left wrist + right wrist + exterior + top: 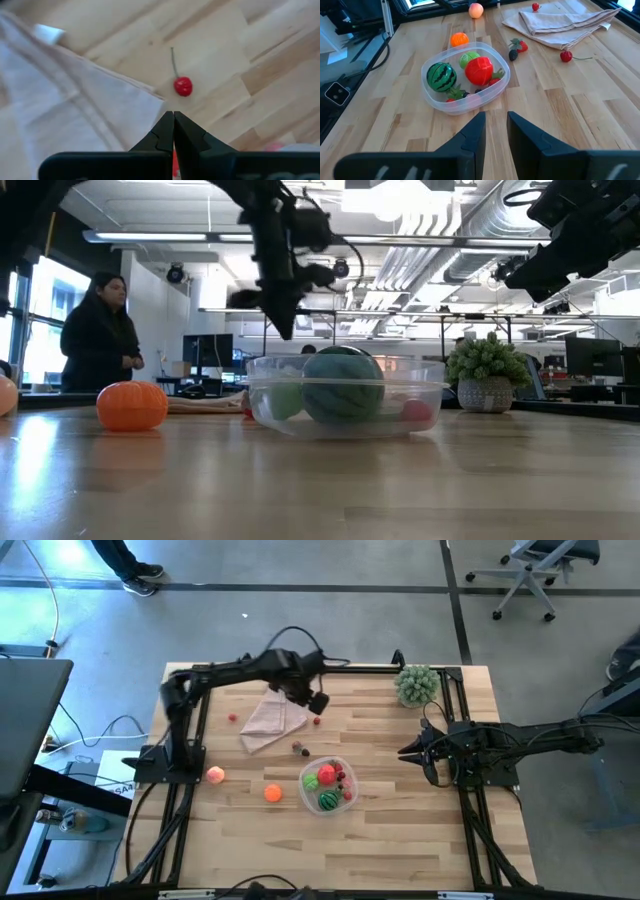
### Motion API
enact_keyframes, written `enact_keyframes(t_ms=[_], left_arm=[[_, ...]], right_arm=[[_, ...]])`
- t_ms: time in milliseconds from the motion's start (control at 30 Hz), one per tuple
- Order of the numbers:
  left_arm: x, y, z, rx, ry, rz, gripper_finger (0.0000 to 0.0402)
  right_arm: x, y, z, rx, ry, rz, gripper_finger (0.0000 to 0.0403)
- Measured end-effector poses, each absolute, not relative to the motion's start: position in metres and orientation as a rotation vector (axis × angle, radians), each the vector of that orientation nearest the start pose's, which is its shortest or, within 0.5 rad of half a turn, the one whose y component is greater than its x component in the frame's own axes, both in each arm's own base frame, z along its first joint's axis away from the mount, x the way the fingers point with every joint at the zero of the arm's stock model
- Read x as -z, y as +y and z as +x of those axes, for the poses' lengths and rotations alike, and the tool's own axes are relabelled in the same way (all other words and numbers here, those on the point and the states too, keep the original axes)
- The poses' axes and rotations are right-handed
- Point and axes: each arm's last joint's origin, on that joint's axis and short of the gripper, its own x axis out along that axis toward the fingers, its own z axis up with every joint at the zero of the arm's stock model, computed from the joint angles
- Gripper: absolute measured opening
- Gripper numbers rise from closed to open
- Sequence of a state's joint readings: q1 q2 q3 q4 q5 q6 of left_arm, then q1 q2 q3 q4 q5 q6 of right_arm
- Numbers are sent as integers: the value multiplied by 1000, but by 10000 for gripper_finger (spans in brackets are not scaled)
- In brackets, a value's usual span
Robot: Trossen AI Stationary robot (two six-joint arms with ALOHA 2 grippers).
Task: Pick and placing Produce into tupperware
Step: Put the right cherry into the transparent bin
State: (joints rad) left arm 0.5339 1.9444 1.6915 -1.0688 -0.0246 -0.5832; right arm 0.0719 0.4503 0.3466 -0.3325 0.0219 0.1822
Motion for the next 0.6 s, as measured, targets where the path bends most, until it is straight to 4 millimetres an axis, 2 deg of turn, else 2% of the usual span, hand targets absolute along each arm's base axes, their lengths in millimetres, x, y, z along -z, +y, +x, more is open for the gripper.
enact_keyframes(t_ms=[100,267,600], left_arm=[[-237,207,351,-824,1166,-851,1],[-220,211,359,-797,1211,-884,1],[-214,213,364,-586,1252,-737,1]], right_arm=[[-212,8,120,-10,439,159,68],[-212,8,120,-10,439,159,68],[-212,8,120,-10,439,159,68]])
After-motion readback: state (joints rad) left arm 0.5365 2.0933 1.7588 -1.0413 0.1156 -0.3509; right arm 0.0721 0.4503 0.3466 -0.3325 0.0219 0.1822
